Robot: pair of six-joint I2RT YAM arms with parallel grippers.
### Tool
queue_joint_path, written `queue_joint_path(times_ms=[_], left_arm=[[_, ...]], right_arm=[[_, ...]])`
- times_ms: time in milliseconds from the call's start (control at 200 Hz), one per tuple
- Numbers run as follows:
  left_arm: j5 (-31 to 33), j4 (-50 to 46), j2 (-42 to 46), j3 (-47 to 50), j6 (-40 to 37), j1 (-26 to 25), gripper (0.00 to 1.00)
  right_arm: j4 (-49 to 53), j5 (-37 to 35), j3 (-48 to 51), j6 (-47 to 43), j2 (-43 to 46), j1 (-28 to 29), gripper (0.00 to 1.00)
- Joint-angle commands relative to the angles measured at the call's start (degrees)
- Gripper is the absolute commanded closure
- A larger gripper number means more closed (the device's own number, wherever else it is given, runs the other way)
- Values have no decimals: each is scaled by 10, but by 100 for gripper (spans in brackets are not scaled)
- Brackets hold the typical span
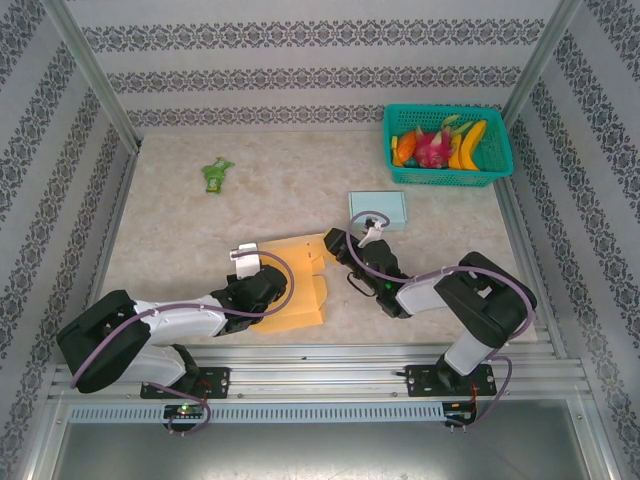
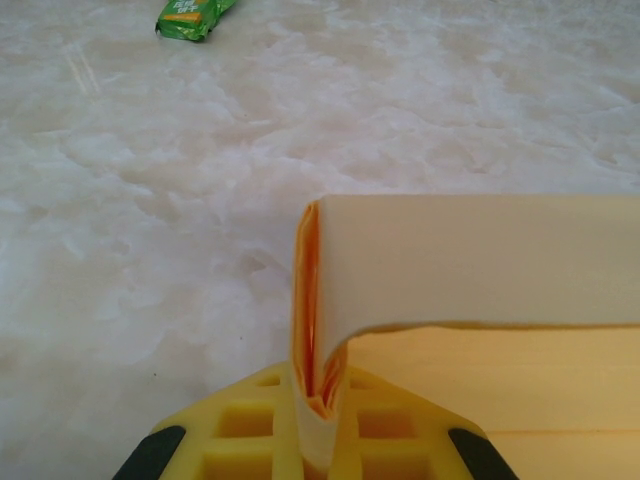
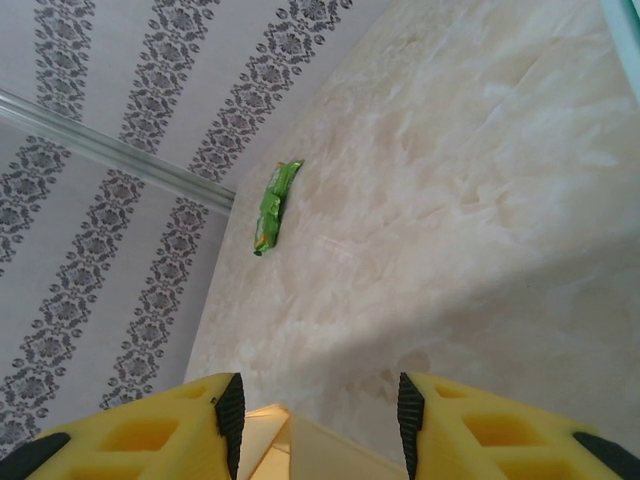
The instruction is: Fold the paper box
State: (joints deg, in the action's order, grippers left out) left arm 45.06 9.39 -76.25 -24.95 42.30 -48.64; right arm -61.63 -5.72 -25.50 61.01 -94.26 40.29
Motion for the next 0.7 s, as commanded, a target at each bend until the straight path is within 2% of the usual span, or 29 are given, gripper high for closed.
queue_joint_path(times_ms=[0, 180, 260, 415, 694], left_arm=[[9, -5, 9, 6, -1, 5, 100], [11, -11, 19, 6, -1, 5, 100], [10, -10, 23, 5, -2, 4, 100], [7, -10, 33, 5, -5, 5, 100], [-2, -3, 34, 6, -9, 4, 100]], right_arm=[[-5, -31, 0, -45, 16, 10, 56], [221, -95, -24, -160, 125, 28, 55], [289, -119, -40, -209, 150, 45, 52], [317, -102, -56, -238, 148, 46, 51], [364, -52, -119, -290, 88, 57, 51]])
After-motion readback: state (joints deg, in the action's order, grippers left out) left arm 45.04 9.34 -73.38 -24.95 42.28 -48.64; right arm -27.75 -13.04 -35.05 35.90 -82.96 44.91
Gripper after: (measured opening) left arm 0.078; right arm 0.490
